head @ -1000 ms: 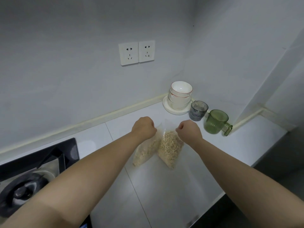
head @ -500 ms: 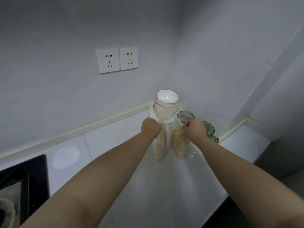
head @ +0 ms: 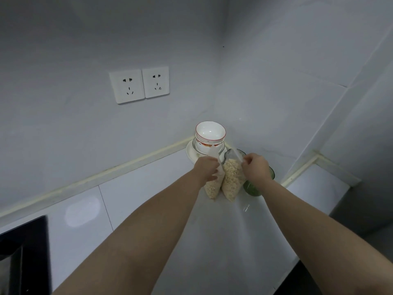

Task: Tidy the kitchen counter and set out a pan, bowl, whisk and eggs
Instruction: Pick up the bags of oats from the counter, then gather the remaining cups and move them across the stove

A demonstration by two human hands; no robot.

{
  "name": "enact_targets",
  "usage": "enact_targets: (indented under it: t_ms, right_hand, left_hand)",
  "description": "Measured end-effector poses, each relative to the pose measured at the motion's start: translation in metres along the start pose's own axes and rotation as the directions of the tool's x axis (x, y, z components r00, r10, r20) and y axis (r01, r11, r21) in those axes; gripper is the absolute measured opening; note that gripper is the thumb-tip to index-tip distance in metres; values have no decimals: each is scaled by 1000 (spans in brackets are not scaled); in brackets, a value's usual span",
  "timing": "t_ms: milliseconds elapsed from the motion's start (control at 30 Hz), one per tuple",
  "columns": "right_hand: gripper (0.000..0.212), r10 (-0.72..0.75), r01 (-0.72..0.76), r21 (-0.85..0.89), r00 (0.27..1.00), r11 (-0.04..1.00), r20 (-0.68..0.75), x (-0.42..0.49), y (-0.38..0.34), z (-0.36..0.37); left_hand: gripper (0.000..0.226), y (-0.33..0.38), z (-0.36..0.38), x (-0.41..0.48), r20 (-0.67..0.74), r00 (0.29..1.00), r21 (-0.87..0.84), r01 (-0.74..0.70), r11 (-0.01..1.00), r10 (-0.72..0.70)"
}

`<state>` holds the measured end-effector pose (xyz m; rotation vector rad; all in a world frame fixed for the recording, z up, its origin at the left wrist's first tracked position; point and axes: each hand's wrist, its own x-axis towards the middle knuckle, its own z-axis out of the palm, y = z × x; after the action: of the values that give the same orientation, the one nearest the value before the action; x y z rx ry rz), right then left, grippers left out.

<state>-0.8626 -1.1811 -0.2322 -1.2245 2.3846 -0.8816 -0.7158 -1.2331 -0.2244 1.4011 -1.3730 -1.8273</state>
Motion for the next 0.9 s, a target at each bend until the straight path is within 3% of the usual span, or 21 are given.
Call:
enact_targets:
  t_ms: [67, 167, 267, 433, 567, 700, 800, 900]
  right_hand:
    - [32, 3, -3, 4, 1000, 1000, 21, -6, -3, 0]
    - [42, -31, 32, -33, 999, 999, 45, -15, -5, -1]
    - [47, -75, 79, -73, 996, 994, 48, -27, -7, -2]
    - [45, -168, 168, -95, 986, 981, 2, -49, -15, -2]
    - [38, -249, 249, -50, 968, 967, 5, -72, -29, 3]
    - [44, -310, 311, -15, 950, 950, 32, -109, -50, 6]
    - [43, -407, 409, -59, 913, 911, 38, -137, -67, 6]
    - [44, -512, 507, -174, 859, 844, 18, -173, -87, 4]
  left_hand:
    - [18, -1, 0, -5, 8, 1000, 20, 9, 1000, -9]
    - [36, -4, -1, -9, -32, 999, 36, -5, 999, 6]
    - [39, -7, -5, -21, -34, 999, 77, -16, 997, 19]
    - [35, -11, -13, -47, -55, 995, 100, -74, 992, 80]
    - [32, -15, -26, -73, -125, 971, 136, -187, 973, 204]
    - [28, -23, -49, -105, -162, 934, 238, -275, 931, 317]
    - [32, -30, -69, -135, -169, 870, 483, -337, 808, 464]
    - [45, -40, -94, -176, -124, 740, 798, -321, 510, 661]
